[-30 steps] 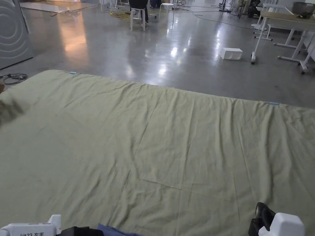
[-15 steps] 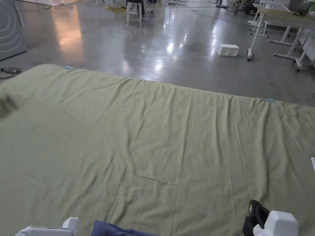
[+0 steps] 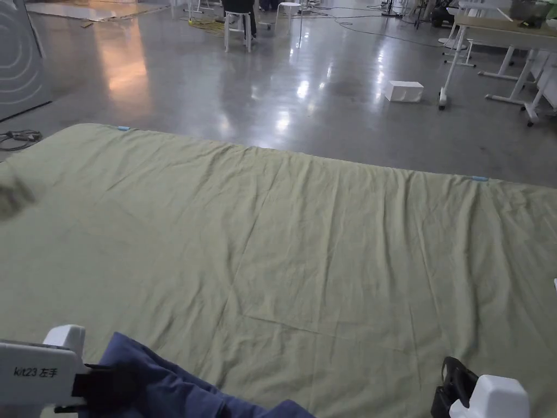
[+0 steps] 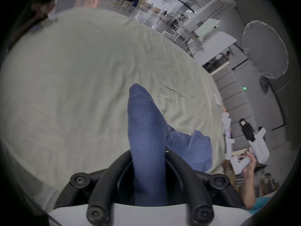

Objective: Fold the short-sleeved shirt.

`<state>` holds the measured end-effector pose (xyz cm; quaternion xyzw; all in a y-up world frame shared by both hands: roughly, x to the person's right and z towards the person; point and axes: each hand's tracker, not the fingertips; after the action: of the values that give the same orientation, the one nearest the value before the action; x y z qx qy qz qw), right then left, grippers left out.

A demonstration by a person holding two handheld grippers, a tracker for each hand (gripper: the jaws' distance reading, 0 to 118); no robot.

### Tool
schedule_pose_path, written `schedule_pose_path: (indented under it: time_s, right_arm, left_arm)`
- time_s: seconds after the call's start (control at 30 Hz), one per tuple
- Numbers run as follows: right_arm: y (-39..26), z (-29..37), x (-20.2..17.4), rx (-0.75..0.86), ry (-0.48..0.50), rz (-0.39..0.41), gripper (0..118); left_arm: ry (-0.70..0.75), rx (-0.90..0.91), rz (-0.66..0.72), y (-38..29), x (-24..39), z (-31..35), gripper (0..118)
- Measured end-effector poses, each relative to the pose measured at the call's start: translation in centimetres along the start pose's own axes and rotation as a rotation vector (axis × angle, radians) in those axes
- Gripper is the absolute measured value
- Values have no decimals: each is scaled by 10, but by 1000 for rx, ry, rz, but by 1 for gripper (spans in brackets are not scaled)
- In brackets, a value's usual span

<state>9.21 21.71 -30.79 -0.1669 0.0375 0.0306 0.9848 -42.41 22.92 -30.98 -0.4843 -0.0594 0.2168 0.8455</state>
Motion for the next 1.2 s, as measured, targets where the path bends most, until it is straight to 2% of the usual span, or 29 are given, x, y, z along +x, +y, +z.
schedule_pose_path:
  time_s: [0.17, 0.37, 0.6, 0.73, 0.77, 0.87, 1.03, 1.2]
  right_arm:
    - [0, 0, -1, 5, 8, -13, 0]
    - [0, 0, -1, 6, 15, -22, 0]
    - [-2, 0, 1, 0, 9, -47, 0]
    - [-5, 0, 3, -15, 24, -74, 0]
    - [-6, 0, 4, -26, 33, -95, 0]
    - [-7, 2, 3, -21, 33, -83, 0]
    - [-9, 4, 5, -23, 31, -96, 0]
    - [-10, 6, 10, -26, 17, -104, 0]
  left_arm:
    - [158, 6, -131, 1, 41, 7, 17]
    - [191, -6, -247, -12, 83, -10, 17]
    - [145, -20, -273, -26, 122, -22, 17]
    - [-6, -42, -261, -37, 145, -26, 17]
    - [-9, -45, -272, -40, 150, -28, 17]
    - [-12, -70, -306, -51, 169, -42, 17]
    - [-30, -124, -287, -73, 195, -82, 18]
    - [14, -177, -296, -95, 213, -129, 19]
